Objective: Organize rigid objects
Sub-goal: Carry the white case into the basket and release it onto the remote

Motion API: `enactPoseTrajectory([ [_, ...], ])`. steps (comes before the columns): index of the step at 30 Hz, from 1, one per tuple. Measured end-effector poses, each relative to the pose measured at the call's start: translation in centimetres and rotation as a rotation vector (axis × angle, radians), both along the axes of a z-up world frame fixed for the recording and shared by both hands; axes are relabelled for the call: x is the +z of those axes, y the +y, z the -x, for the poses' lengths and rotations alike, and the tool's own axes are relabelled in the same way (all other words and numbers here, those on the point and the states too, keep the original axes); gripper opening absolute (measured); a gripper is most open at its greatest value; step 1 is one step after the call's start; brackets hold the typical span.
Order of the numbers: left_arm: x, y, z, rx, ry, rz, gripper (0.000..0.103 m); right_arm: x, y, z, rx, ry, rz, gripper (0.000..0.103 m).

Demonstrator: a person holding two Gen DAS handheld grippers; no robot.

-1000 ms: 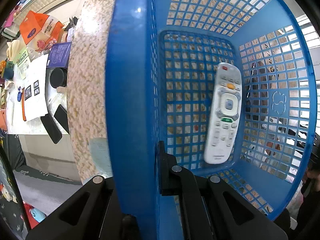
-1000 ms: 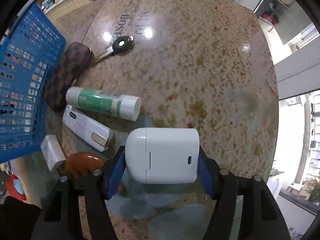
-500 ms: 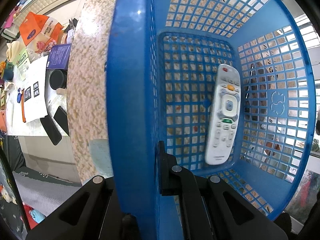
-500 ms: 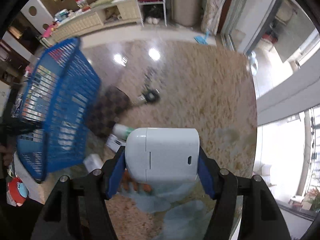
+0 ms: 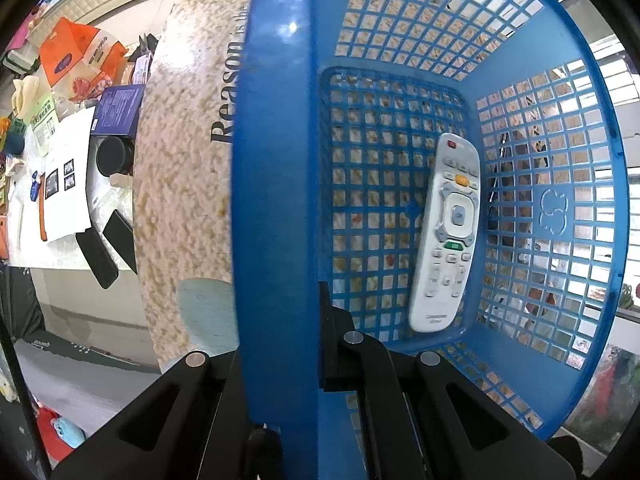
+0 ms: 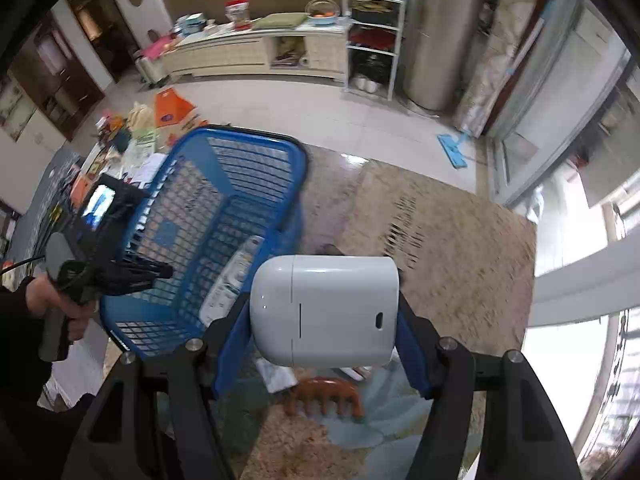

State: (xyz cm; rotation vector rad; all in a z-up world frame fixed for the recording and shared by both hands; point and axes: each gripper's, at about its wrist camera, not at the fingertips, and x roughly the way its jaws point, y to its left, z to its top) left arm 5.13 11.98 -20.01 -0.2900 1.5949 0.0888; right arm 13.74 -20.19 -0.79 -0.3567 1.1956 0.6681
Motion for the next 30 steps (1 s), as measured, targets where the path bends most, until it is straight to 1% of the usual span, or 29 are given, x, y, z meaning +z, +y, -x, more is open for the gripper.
enactPoseTrajectory([
  [4, -0.1, 0.3, 0.1, 0.003, 0.000, 0.000, 0.002, -0.2, 3.1, 1.3, 0.093, -0.001, 0.008, 0.064],
  [8, -0.1, 0.6, 0.2, 0.002, -0.003, -0.010, 0.002, -2.5, 5.9, 1.7, 0.166, 0.025, 0.031, 0.064],
  [13, -0.2, 0.6, 0.3, 0.006, -0.001, -0.005, 0.002, -5.1, 8.4, 2.4, 0.237, 0.071, 0.078, 0.064],
  [17, -0.2, 0.3, 0.0, 0.000, 0.010, -0.024, 0.003, -6.3, 9.7, 2.8, 0.278, 0.095, 0.121, 0.064],
  [22, -0.3, -0.2, -0.3, 0.006, 0.017, -0.016, 0.002, -8.0, 10.9, 3.2, 0.354, 0.106, 0.168, 0.064],
  [26, -0.4, -0.1, -0.3, 0.010, 0.022, -0.011, 0.002, -9.5, 11.3, 3.1, 0.376, 0.119, 0.192, 0.064],
  [30, -0.5, 0.0, -0.3, 0.008, 0.023, -0.012, 0.002, -10.3, 12.1, 3.5, 0.419, 0.097, 0.216, 0.064],
])
